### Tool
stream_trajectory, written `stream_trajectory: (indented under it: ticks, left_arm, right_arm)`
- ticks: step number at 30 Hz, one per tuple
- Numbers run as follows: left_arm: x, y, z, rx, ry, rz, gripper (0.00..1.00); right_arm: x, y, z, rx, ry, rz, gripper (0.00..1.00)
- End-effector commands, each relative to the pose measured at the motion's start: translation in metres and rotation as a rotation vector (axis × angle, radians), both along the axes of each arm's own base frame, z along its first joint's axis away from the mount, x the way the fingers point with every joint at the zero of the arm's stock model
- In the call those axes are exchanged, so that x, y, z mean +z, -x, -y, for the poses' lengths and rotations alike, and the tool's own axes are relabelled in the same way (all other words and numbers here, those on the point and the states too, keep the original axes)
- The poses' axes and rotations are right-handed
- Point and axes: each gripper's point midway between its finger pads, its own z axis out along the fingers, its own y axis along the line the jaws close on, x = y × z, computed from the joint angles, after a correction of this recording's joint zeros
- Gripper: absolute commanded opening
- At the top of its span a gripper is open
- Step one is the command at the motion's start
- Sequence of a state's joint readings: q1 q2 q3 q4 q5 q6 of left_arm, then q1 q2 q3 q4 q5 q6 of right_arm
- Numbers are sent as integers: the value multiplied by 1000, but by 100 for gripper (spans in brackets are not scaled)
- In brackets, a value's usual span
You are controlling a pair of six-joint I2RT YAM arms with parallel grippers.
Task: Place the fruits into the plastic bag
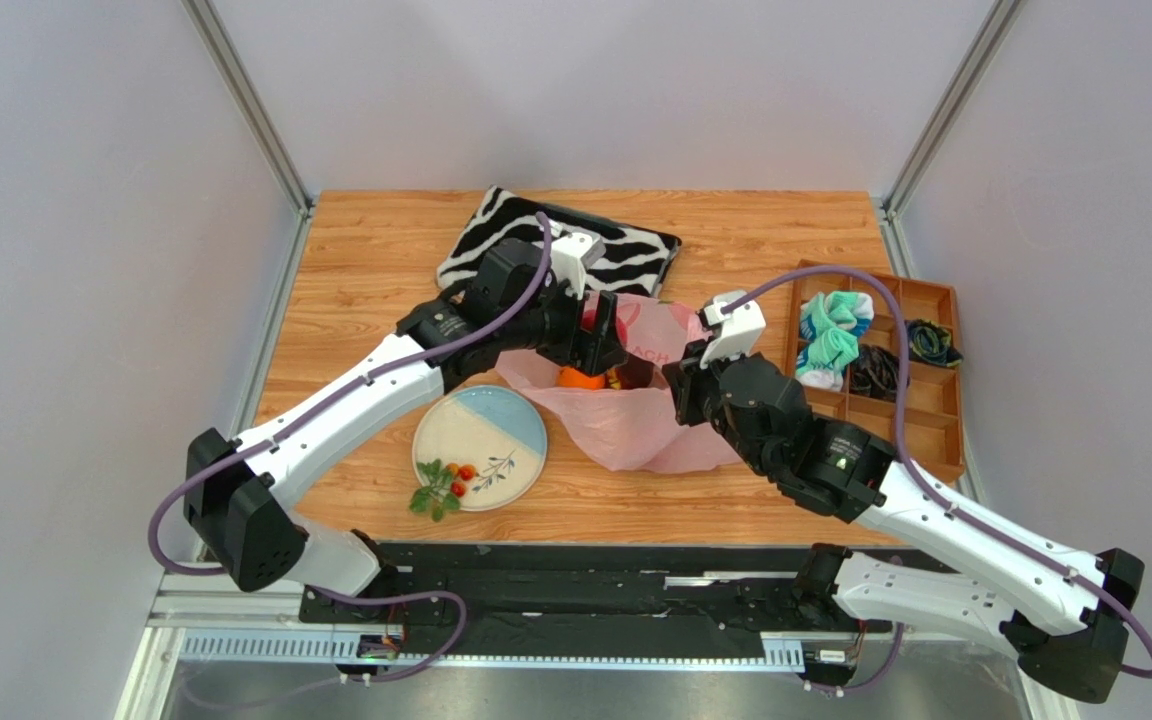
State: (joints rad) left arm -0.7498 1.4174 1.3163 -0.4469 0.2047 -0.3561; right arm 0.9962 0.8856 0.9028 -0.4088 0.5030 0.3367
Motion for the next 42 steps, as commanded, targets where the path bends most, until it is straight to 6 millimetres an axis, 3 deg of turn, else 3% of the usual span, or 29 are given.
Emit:
stream_trajectory:
  ticks: [1,5,8,21,25,34,42]
  left_arm:
    - [-18,-7,-21,56,-75,-26,70]
    - [-24,-17,-30,105,-72,-36,70]
    - [-27,-18,-21,78,-58,-52,70]
    - [-82,-28,15,62,-90,-163,72]
    - [-92,-30,16,72,-111,-172,80]
    - [-96,-32,11,91,-133,-164,96]
    - [-94,-31,13,79,-116,-158,98]
  right_arm:
    - [28,-1,7,-33,-67,45,0]
    - [29,0,8,-34,-76,46,0]
    - [29,0,8,-34,-76,45,0]
    - [27,0,9,-39,-73,44,0]
    - [27,-1,9,-40,-69,42,0]
    - [25,-2,7,-40,-62,40,0]
    - [25,-3,5,-37,-58,40,0]
